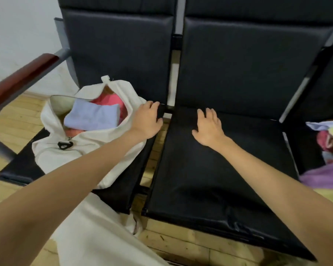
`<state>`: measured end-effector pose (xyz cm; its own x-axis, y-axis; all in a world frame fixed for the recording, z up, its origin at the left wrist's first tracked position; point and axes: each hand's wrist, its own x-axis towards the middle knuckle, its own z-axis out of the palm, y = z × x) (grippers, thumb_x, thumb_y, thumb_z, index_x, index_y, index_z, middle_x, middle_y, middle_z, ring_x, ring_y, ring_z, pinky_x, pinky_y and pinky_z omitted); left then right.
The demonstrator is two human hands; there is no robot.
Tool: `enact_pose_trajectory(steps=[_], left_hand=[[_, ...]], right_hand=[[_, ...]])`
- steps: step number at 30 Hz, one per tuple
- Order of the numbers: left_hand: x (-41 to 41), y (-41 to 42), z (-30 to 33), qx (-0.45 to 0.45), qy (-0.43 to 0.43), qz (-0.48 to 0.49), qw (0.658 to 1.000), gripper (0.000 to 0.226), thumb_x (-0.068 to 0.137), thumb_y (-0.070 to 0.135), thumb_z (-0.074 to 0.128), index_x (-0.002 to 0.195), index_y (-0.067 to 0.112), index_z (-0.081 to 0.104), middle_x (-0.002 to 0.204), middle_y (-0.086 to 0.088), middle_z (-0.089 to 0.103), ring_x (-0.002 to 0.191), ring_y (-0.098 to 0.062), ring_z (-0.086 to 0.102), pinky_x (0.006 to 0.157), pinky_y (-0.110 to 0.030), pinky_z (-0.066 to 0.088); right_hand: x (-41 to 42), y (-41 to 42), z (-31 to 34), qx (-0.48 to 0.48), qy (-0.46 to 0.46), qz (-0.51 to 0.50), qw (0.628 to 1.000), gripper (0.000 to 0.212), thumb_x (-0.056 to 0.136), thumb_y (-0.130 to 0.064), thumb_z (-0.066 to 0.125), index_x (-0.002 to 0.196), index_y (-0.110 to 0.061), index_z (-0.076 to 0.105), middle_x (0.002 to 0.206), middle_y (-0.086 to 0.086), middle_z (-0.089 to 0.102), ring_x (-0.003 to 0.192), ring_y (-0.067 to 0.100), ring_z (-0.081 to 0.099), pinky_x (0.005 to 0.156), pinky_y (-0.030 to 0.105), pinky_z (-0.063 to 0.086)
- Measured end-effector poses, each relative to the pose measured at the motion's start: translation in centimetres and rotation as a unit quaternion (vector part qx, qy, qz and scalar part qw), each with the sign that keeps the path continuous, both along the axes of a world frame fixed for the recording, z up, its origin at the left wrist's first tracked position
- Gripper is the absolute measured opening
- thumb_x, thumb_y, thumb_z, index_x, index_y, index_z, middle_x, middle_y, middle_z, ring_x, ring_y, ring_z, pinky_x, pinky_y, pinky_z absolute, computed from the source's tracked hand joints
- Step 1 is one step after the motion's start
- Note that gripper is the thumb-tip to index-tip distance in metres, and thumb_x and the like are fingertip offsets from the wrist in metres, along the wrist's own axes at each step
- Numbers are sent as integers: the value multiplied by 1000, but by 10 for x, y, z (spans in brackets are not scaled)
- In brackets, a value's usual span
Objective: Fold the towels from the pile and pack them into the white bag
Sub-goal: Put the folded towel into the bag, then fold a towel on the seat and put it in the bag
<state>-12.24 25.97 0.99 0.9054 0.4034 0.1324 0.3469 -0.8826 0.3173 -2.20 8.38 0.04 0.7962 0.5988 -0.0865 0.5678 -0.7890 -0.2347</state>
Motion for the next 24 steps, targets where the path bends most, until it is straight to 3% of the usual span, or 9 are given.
enact_pose_trajectory(steps=[9, 14, 17, 21, 24], left_hand=[[71, -180, -26, -17, 89, -127, 988, 61, 94, 25, 54, 147, 10, 29, 150, -13, 33, 135, -33, 33, 108, -45, 35], [113, -278, -43, -28, 129, -209, 969, 63, 93, 24, 55, 148, 10, 28, 150, -12, 31, 135, -33, 32, 109, -46, 35], [137, -330, -50, -30, 143, -255, 956, 63, 93, 25, 56, 148, 12, 28, 150, -11, 31, 134, -32, 33, 108, -46, 35], [166, -385, -50, -46, 135, -308, 941, 61, 93, 24, 55, 147, 13, 30, 149, -11, 33, 134, -32, 34, 107, -44, 36], [182, -421, -51, -82, 134, -339, 928, 60, 92, 23, 55, 146, 13, 33, 148, -10, 35, 135, -29, 35, 107, -38, 35]], right_hand=[[33, -217, -28, -5, 74, -195, 978, 81, 88, -26, 63, 149, -7, 13, 154, 24, 11, 144, 37, 8, 116, 45, 19], [50, -328, -34, 76, 13, -276, 958, 80, 84, -17, 64, 147, -1, 18, 151, 27, 17, 140, 40, 18, 114, 44, 19], [54, -391, -39, 126, -40, -325, 936, 74, 84, -8, 59, 146, 2, 21, 152, 28, 18, 142, 39, 14, 116, 42, 12], [62, -451, -52, 128, -84, -422, 894, 68, 86, -18, 56, 148, -11, 27, 156, 23, 7, 145, 40, 3, 116, 46, 4], [63, -474, -60, 159, -41, -467, 869, 66, 87, -29, 61, 145, -20, 32, 154, 26, 3, 141, 46, 9, 113, 51, 17]])
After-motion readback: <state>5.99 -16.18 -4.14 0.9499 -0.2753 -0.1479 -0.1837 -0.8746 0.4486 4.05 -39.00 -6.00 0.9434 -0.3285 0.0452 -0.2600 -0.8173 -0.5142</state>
